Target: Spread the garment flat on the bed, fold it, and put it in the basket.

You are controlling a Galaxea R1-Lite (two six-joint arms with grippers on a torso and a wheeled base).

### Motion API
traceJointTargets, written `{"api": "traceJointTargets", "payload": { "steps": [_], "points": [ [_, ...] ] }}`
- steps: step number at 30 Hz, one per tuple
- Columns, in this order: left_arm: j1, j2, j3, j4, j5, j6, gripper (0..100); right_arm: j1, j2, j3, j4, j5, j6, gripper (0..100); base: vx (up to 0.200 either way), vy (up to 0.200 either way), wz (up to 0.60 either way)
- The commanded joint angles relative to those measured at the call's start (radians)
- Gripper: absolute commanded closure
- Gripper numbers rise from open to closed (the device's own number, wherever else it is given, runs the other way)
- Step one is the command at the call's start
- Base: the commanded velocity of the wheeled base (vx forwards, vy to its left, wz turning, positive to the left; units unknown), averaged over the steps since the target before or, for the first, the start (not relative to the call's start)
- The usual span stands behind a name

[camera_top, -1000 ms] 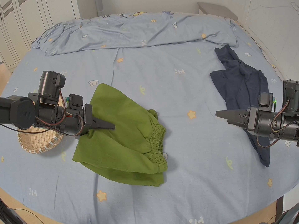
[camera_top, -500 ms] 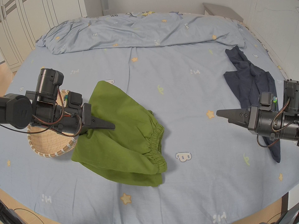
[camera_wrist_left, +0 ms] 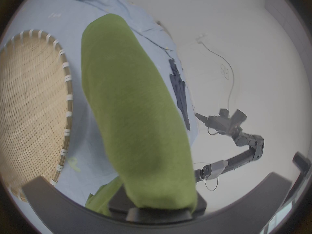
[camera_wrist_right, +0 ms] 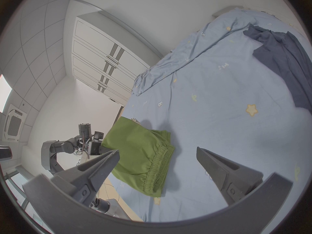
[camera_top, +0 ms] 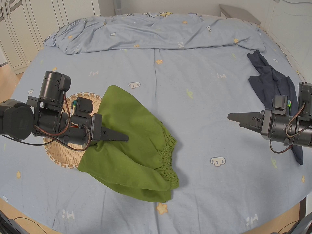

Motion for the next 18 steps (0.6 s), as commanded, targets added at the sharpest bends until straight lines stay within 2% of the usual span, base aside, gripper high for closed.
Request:
{"api": "traceJointTargets", "payload": {
  "steps": [1,3,8,10,11,15,18],
  "points": [
    [-0.052,-0.066,-0.021,0.003,-0.004,0.049,100,0.000,-0.007,0.007,0.000,-0.001,-0.002,0,0.000,0.000,0.00],
    [-0.078,-0.098,-0.021,0.023,-0.006,0.095,100,0.000,-0.007,0.012,0.000,-0.001,-0.002,0,0.000,0.000,0.00],
    [-0.063,-0.129,-0.030,0.091,0.000,0.212,100,-0.017,-0.007,0.015,-0.001,-0.003,-0.006,0,0.000,0.000,0.00],
    [-0.023,-0.148,-0.033,0.083,-0.001,0.233,100,-0.017,-0.007,0.015,-0.001,-0.003,-0.006,0,0.000,0.000,0.00],
    [0.027,-0.170,-0.036,0.068,-0.012,0.246,100,-0.015,-0.007,0.017,-0.001,-0.003,-0.008,0,0.000,0.000,0.00],
    [0.084,-0.208,-0.053,0.000,-0.013,0.244,100,-0.011,-0.007,0.018,-0.001,-0.003,-0.008,0,0.000,0.000,0.00],
    [0.182,-0.222,-0.048,-0.053,-0.016,0.249,100,-0.012,-0.017,0.018,-0.001,-0.001,-0.008,0,0.000,0.000,0.00]
  ]
}}
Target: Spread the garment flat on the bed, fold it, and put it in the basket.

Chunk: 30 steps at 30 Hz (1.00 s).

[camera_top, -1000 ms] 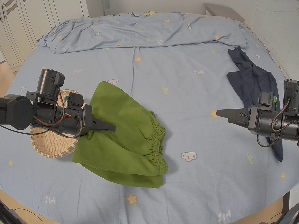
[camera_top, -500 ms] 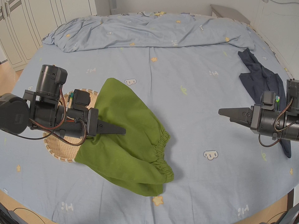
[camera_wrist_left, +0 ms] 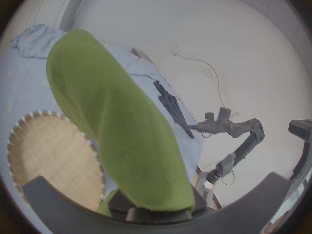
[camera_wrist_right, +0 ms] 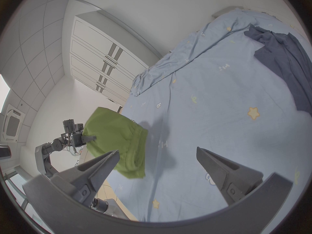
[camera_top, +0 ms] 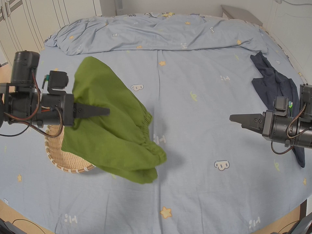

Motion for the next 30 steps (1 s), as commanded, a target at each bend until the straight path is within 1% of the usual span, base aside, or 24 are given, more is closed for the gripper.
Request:
{"api": "traceJointTargets", "payload": {
  "steps": [1,4,7,10,13,17,20,23,25,27,29,30],
  "points": [
    [0.147,-0.062,-0.005,-0.075,-0.007,0.006,100,0.000,-0.013,0.002,0.000,0.002,0.000,0,0.000,0.000,0.00],
    [0.239,-0.058,0.003,-0.152,-0.022,0.005,100,0.001,-0.014,0.002,0.000,0.002,0.000,0,0.000,0.000,0.00],
    [0.326,-0.048,0.014,-0.224,-0.067,-0.003,100,0.001,-0.014,0.002,0.000,0.004,0.000,0,0.000,0.000,0.00],
    [0.377,0.003,0.020,-0.259,-0.117,-0.008,100,0.001,-0.016,0.002,0.000,0.004,0.000,0,0.000,0.000,0.00],
    [0.386,0.014,0.027,-0.261,-0.121,-0.008,100,0.001,-0.017,0.002,0.000,0.004,0.000,0,0.000,0.000,0.00],
    [0.421,0.038,0.147,-0.263,-0.117,-0.021,100,0.001,-0.030,0.000,0.000,0.005,0.000,0,0.000,0.000,0.00],
    [0.432,0.052,0.228,-0.263,-0.114,-0.021,100,0.003,-0.034,0.000,0.001,0.007,0.000,0,0.000,0.000,0.00],
    [0.447,0.080,0.285,-0.264,-0.110,-0.018,100,0.006,-0.034,0.000,0.001,0.010,0.004,0,0.000,0.000,0.00],
    [0.466,0.100,0.304,-0.263,-0.110,-0.020,100,0.004,-0.030,-0.001,0.009,0.031,0.006,0,0.000,0.000,0.00],
    [0.467,0.136,0.305,-0.258,-0.107,-0.018,100,-0.002,-0.027,-0.001,0.015,0.057,0.007,0,0.000,0.000,0.00],
    [0.461,0.173,0.299,-0.258,-0.084,-0.020,100,0.001,-0.027,0.002,0.016,0.068,0.007,0,0.000,0.000,0.00],
    [0.457,0.188,0.297,-0.258,-0.059,-0.020,100,0.003,-0.027,0.002,0.016,0.068,0.007,0,0.000,0.000,0.00]
  ]
}}
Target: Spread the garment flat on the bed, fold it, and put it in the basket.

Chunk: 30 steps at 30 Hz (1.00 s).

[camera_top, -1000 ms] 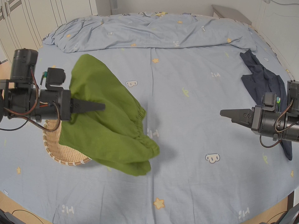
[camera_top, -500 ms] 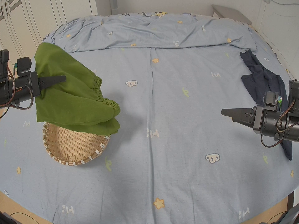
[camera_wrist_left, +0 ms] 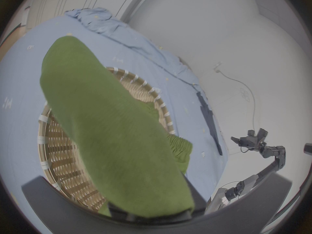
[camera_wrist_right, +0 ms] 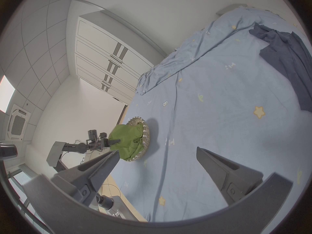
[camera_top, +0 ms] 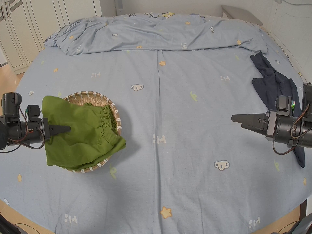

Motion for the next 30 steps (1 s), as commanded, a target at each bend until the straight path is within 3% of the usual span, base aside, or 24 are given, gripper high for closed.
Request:
{"api": "traceJointTargets", "payload": {
  "steps": [1,3,5,13,14,21,26,29,30],
  "points": [
    [0.001,0.092,0.009,0.004,0.035,-0.001,100,0.001,0.002,0.002,0.003,0.014,0.001,0,0.000,0.000,0.00],
    [-0.019,0.143,-0.008,-0.002,0.118,-0.001,100,0.001,0.000,0.002,0.003,0.014,0.001,0,0.000,0.000,0.00],
    [-0.027,0.166,-0.027,-0.002,0.153,-0.003,100,-0.001,0.000,0.002,0.003,0.014,0.001,0,0.000,0.000,0.00],
    [-0.030,0.161,-0.063,-0.002,0.161,-0.017,100,0.002,0.003,0.007,0.001,0.014,0.000,0,0.000,0.000,0.00],
    [-0.029,0.158,-0.068,-0.002,0.161,-0.024,0,0.001,0.003,0.007,0.001,0.012,0.000,0,0.000,0.000,0.00],
    [-0.026,0.046,-0.082,0.034,0.193,-0.060,0,-0.001,0.005,0.007,0.001,0.012,-0.002,0,0.000,0.000,0.00],
    [-0.024,-0.083,-0.100,0.175,0.216,-0.035,0,0.001,0.005,0.007,0.000,0.012,-0.002,0,0.000,0.000,0.00],
    [0.004,-0.191,-0.120,0.370,0.216,0.123,0,0.004,0.005,0.007,0.000,0.012,-0.003,0,0.000,0.000,0.00],
    [0.004,-0.191,-0.120,0.370,0.216,0.123,0,0.004,0.005,0.007,0.000,0.012,-0.003,0,0.000,0.000,0.00]
  ]
}}
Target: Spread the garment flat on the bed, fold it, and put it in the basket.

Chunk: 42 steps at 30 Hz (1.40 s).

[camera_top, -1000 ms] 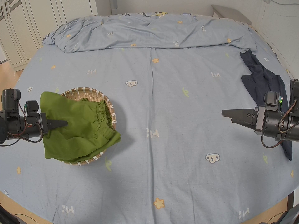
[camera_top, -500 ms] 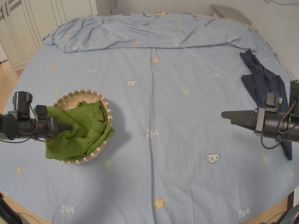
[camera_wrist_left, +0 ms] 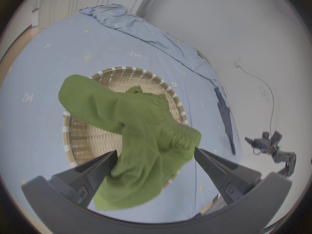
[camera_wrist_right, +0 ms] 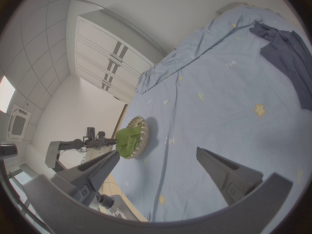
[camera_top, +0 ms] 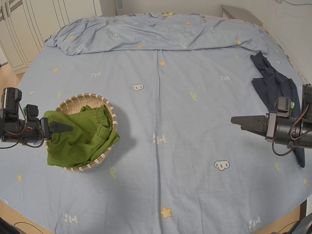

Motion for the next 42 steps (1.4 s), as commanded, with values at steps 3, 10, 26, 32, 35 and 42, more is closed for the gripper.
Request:
{"api": "traceJointTargets", "payload": {
  "steps": [3,10,26,32,35,42],
  "points": [
    [0.041,-0.268,-0.017,0.263,0.016,0.190,0,0.001,-0.008,0.007,-0.004,-0.007,-0.007,0,0.000,0.000,0.00],
    [0.035,-0.564,0.107,0.266,0.012,0.196,0,0.005,-0.203,0.162,-0.006,-0.015,-0.138,0,0.000,0.000,0.00],
    [-0.292,-1.180,0.451,0.318,0.012,0.052,0,-0.074,-0.972,0.541,0.256,-0.021,-0.270,0,0.000,0.000,0.00],
    [-0.208,-1.339,0.547,0.329,0.049,0.045,0,-0.085,-1.120,0.563,0.313,-0.029,-0.270,0,0.000,0.000,0.00],
    [-0.143,-1.483,0.618,0.318,0.049,0.045,0,-0.085,-1.240,0.573,0.397,-0.032,-0.270,0,0.000,0.000,0.00],
    [-0.176,-1.569,0.800,0.180,0.391,0.139,0,-0.085,-1.324,0.641,0.456,-0.216,-0.317,0,0.000,0.000,0.00]
  ]
}}
